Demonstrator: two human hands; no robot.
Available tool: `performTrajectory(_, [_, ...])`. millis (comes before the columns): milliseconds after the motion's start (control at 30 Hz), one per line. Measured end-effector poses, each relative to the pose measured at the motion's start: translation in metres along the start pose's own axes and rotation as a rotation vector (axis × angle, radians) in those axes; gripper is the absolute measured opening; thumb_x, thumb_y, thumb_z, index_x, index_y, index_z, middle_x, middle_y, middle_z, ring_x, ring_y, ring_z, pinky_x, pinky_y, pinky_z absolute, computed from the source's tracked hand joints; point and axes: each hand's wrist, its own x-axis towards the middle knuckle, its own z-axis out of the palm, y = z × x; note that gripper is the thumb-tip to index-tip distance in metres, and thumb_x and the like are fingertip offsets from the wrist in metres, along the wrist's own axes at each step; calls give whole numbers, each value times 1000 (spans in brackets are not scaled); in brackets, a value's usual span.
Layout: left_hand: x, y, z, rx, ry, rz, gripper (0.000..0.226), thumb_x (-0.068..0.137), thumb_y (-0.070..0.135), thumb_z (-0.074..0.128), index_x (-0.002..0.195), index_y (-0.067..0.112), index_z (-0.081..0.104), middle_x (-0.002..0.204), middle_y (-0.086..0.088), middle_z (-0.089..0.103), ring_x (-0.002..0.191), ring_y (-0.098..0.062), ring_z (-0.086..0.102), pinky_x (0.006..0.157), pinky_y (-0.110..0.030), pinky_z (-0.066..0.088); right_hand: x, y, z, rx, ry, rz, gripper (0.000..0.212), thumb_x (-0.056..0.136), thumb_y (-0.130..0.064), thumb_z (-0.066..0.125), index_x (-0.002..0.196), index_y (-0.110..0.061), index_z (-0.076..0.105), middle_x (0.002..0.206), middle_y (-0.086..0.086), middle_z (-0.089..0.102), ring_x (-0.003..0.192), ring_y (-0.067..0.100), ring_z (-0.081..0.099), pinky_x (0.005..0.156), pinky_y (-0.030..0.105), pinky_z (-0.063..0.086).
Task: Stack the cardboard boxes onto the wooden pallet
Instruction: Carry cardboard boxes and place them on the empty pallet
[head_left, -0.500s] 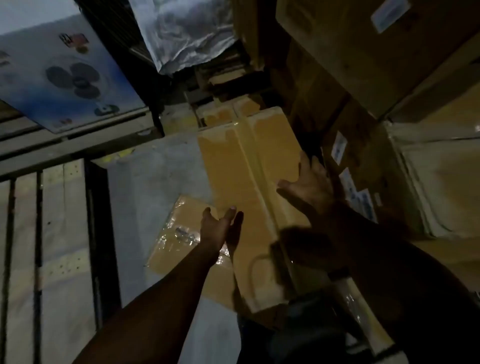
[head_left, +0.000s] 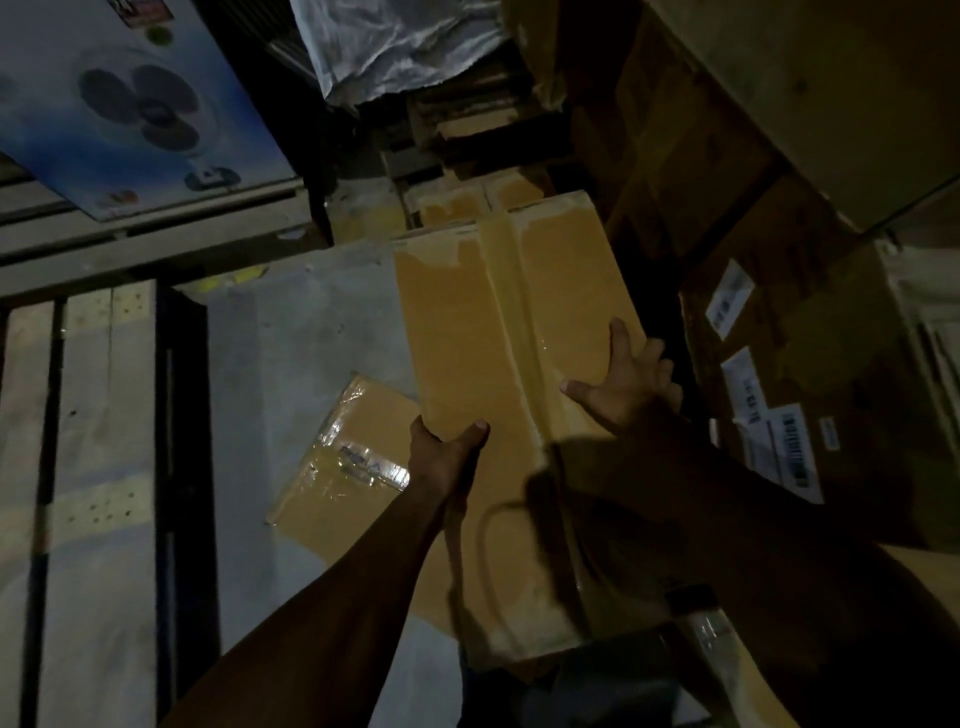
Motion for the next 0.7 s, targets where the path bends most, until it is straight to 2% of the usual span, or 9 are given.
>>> performTrajectory(67, [-9,4,-9,9,27,-34,89,51,44,90,123,5,56,107,-14,72,96,-34,71,85,-50,58,-11,-6,5,-16,7,0,110,77,-74,65,157,-39,-2,153,16,16,137,42,27,108,54,32])
performTrajectory(133, [-24,14,-22,63,51,-47,84,55,47,88,120,5,55,104,-14,71,94,-38,69,82,-43,57,-27,-13,5,-10,5,-1,110,76,-73,65,157,-39,-1,154,16,17,136,42,28,107,54,32])
performTrajectory(233, [-46,26,-49,143,108,-52,76,61,51,84,120,13,55,104,-1,71,92,-23,69,88,-43,56,-59,-26,1,35,-11,-23,108,78,-69,67,159,-35,4,154,17,16,137,41,25,111,53,27])
performTrajectory(333, [-80,41,-84,221,199,-47,88,53,66,76,126,19,55,116,1,69,101,-26,67,93,-48,54,-102,-45,-9,78,1,-45,111,78,-68,69,159,-31,4,152,16,18,134,39,25,113,52,22])
performTrajectory(467, [-144,69,-134,263,268,-23,64,80,44,77,130,14,51,118,-1,62,108,-26,60,99,-46,49,-171,-73,-30,177,35,-56,126,74,-68,73,159,-16,-4,153,15,25,134,37,30,112,48,25])
performTrajectory(600, [-211,81,-198,244,320,26,65,77,48,77,128,17,52,117,-1,63,109,-28,61,97,-48,50,-251,-104,-47,149,91,-94,126,75,-73,69,157,-3,3,157,17,28,135,35,35,110,43,31])
performTrajectory(700, [-268,79,-245,277,397,51,60,83,44,75,130,15,50,116,-2,62,108,-27,60,90,-39,48,-311,-127,-50,215,95,-108,117,75,-65,75,153,-2,15,153,17,34,134,35,36,109,43,32])
